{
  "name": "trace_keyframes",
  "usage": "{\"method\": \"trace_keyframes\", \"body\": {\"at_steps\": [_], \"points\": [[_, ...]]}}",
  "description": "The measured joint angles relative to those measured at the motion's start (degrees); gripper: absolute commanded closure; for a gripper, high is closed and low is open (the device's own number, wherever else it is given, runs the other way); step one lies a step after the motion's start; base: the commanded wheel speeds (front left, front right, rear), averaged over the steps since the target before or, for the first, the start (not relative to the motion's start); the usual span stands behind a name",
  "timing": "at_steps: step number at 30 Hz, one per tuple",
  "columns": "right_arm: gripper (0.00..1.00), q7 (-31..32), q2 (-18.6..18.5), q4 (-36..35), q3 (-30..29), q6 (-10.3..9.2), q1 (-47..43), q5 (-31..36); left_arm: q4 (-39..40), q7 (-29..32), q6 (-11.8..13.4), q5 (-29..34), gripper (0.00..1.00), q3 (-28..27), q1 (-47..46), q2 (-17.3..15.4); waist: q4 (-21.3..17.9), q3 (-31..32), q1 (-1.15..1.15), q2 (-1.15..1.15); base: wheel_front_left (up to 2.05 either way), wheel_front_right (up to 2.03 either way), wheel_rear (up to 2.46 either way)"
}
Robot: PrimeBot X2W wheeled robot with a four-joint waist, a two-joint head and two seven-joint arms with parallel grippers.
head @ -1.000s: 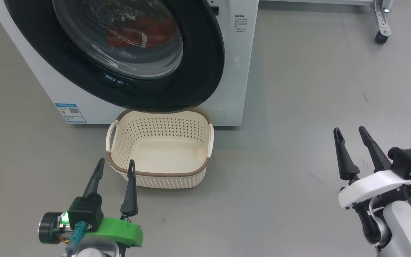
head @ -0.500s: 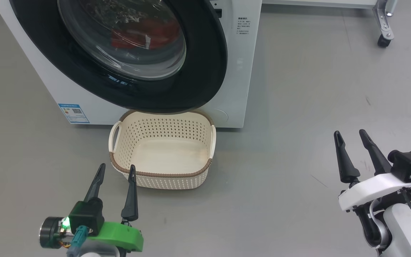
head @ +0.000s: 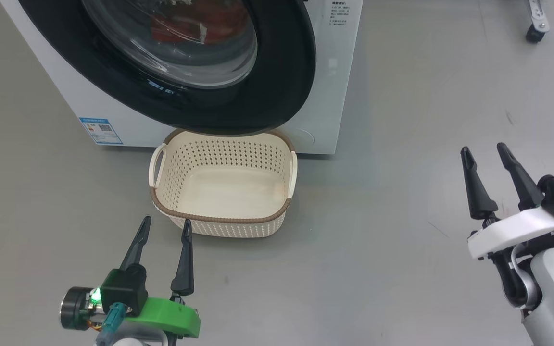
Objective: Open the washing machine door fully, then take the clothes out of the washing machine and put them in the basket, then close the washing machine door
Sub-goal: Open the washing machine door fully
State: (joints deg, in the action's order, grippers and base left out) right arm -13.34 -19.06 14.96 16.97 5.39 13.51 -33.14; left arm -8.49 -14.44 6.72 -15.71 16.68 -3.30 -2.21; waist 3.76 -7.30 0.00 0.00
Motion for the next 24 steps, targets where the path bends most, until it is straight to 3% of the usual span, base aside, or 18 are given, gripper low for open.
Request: {"method": "trace_keyframes", "body": {"at_steps": [4, 12, 24], "points": [[0.00, 1.3, -0.3, -0.5, -1.2, 0.03, 2.5, -1.1, 0.2, 0.0, 0.0, 0.0, 0.00, 0.4, -0.9, 0.0, 0.7, -1.5, 0.00, 0.00, 0.00, 0.00, 0.00], [0.00, 5.2, 2.6, -0.3, -8.0, 0.07, 9.5, -13.1, 0.6, 0.0, 0.0, 2.5, 0.00, 2.6, -3.3, 0.0, 2.6, -5.1, 0.00, 0.00, 0.00, 0.00, 0.00], [0.00, 15.0, 2.9, 1.6, -13.9, -1.04, 22.5, -25.2, 1.3, 0.0, 0.0, 0.4, 0.00, 6.1, -7.6, 0.0, 6.7, -10.9, 0.00, 0.00, 0.00, 0.00, 0.00]]}}
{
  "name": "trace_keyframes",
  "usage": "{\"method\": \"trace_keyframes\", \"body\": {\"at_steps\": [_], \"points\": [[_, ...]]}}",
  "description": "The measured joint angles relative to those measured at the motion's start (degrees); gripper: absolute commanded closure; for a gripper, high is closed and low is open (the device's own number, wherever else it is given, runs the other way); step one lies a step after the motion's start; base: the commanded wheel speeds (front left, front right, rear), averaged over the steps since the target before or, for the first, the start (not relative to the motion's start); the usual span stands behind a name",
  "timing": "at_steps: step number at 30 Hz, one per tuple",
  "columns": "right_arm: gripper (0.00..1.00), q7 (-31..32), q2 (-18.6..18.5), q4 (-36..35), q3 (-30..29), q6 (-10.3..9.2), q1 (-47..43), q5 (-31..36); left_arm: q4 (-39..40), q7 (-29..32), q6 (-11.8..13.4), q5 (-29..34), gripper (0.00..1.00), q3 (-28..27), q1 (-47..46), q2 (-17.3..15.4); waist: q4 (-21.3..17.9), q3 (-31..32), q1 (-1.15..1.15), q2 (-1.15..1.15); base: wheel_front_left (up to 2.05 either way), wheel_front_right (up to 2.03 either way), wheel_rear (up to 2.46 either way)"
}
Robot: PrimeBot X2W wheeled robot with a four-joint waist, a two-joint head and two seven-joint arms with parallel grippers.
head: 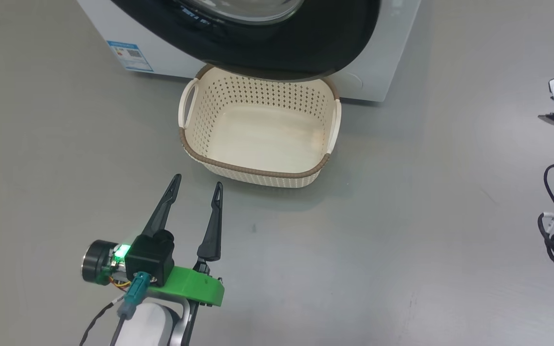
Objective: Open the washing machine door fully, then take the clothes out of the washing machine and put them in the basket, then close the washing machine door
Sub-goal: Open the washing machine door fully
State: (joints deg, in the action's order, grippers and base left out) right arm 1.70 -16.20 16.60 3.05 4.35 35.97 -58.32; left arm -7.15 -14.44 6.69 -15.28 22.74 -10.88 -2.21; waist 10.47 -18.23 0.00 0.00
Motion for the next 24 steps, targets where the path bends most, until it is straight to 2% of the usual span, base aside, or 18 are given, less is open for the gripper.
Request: {"method": "trace_keyframes", "body": {"at_steps": [7, 8, 9, 10, 15, 24], "points": [[0.00, 5.2, 0.0, 1.8, -1.4, -1.74, 6.7, -4.1, 0.2, 0.0, 0.0, -1.1, 0.00, 1.5, -1.9, 0.0, 3.1, -2.5, 0.00, 0.00, 0.00, 0.00, 0.00], [0.22, 5.7, -0.1, 2.0, -1.7, -2.15, 7.6, -4.7, 0.2, 0.0, 0.0, -1.3, 0.00, 1.7, -2.0, 0.0, 3.6, -2.9, 0.00, 0.00, 0.00, 0.00, 0.00], [0.67, 5.7, -0.1, 2.0, -1.7, -2.15, 7.6, -4.7, 0.2, 0.0, 0.0, -1.3, 0.00, 1.7, -2.0, 0.0, 3.6, -2.9, 0.00, 0.00, 0.00, 0.00, 0.00], [1.00, 6.9, -0.1, 2.6, -2.0, -2.57, 9.2, -5.5, 0.2, 0.0, 0.0, -1.5, 0.00, 1.9, -2.1, 0.0, 4.4, -3.5, 0.00, 0.00, 0.00, 0.00, 0.00], [1.00, 9.8, -0.1, 4.0, -2.2, -3.57, 12.0, -7.5, 0.2, 0.0, 0.0, -2.0, 0.00, 2.5, -2.6, 0.0, 6.0, -4.6, 0.00, 0.00, 0.00, 0.00, 0.00], [1.00, 15.9, 1.2, 7.0, -4.5, -7.62, 18.1, -14.0, 0.4, 0.0, 0.0, -3.6, 0.00, 4.6, -4.1, 0.1, 9.4, -7.2, 0.00, 0.00, 0.00, 0.00, 0.00]]}}
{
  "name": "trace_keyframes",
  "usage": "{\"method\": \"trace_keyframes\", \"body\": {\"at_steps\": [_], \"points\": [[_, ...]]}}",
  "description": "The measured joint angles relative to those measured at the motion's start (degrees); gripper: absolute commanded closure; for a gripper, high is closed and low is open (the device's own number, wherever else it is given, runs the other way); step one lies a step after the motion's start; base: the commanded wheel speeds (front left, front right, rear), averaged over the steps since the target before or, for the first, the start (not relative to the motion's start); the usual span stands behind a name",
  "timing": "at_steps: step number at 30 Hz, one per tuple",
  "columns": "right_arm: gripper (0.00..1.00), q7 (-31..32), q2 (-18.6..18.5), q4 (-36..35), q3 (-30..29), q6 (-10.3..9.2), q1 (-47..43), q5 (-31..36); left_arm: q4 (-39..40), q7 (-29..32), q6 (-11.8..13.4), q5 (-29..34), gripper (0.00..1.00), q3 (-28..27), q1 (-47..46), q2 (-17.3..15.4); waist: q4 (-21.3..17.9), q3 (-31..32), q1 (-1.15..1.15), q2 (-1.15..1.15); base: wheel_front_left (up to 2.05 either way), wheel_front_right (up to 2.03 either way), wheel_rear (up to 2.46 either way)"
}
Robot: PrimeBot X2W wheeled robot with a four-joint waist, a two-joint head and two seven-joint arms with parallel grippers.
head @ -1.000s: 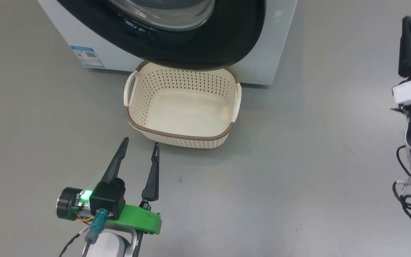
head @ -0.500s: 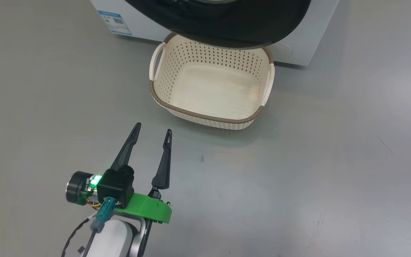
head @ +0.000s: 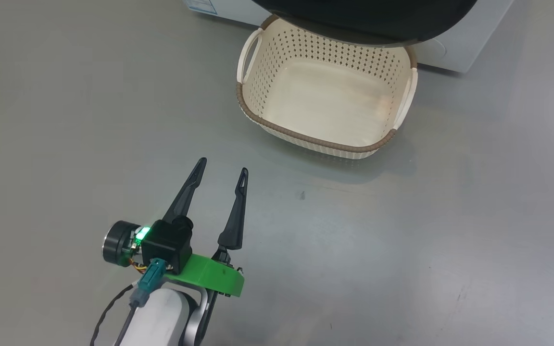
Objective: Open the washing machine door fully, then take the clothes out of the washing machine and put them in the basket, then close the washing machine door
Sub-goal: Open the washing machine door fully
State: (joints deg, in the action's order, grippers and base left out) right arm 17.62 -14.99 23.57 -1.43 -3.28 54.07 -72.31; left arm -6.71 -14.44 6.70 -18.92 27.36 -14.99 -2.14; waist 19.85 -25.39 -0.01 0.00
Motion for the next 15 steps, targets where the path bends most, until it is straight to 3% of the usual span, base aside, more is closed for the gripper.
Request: {"method": "trace_keyframes", "body": {"at_steps": [9, 15], "points": [[1.00, 5.5, 0.5, 3.1, -1.0, -2.22, 4.1, -4.5, 0.2, 0.0, 0.1, -1.2, 0.00, 1.7, -0.9, 0.0, 3.0, -2.0, 0.00, 0.00, 0.00, 0.00, 0.00], [1.00, 8.2, 1.4, 5.1, -1.0, -2.50, 5.1, -6.3, 0.1, 0.0, 0.1, -1.3, 0.00, 1.9, -1.1, 0.1, 4.2, -2.4, 0.00, 0.00, 0.00, 0.00, 0.00]]}}
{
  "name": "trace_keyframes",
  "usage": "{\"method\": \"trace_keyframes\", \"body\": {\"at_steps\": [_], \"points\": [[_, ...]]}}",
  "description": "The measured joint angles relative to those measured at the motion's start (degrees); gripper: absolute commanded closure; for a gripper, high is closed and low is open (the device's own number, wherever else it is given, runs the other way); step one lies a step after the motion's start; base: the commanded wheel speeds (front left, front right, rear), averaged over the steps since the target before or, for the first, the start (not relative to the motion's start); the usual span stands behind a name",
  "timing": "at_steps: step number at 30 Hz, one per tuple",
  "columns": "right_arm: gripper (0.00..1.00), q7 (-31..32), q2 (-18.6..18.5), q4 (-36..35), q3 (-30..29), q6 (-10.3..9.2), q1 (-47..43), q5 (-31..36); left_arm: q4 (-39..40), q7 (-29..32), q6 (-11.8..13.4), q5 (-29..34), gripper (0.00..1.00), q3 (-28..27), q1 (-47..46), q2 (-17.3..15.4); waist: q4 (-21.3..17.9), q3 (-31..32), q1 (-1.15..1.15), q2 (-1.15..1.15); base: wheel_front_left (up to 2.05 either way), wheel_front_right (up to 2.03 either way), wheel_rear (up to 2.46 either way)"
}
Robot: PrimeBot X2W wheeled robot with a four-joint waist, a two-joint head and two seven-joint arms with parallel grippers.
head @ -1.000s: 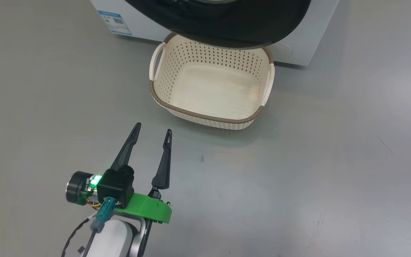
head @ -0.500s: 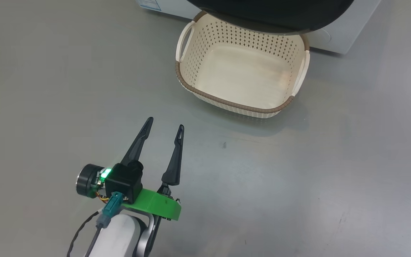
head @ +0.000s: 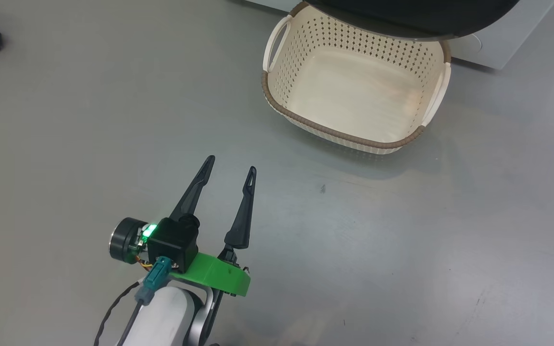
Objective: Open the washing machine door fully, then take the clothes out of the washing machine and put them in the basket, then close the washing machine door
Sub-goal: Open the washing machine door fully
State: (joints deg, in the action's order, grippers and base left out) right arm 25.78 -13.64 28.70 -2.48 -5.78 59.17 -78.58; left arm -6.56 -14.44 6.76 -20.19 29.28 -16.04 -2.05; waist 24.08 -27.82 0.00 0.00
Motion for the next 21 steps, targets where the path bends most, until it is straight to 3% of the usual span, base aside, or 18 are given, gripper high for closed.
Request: {"method": "trace_keyframes", "body": {"at_steps": [21], "points": [[1.00, 8.2, 1.2, 6.6, -2.4, -1.44, 2.5, -6.8, -0.3, 0.0, 0.0, -1.0, 0.00, -0.1, -0.1, 0.1, 0.5, 0.8, 0.00, 0.00, 0.00, 0.00, 0.00]]}}
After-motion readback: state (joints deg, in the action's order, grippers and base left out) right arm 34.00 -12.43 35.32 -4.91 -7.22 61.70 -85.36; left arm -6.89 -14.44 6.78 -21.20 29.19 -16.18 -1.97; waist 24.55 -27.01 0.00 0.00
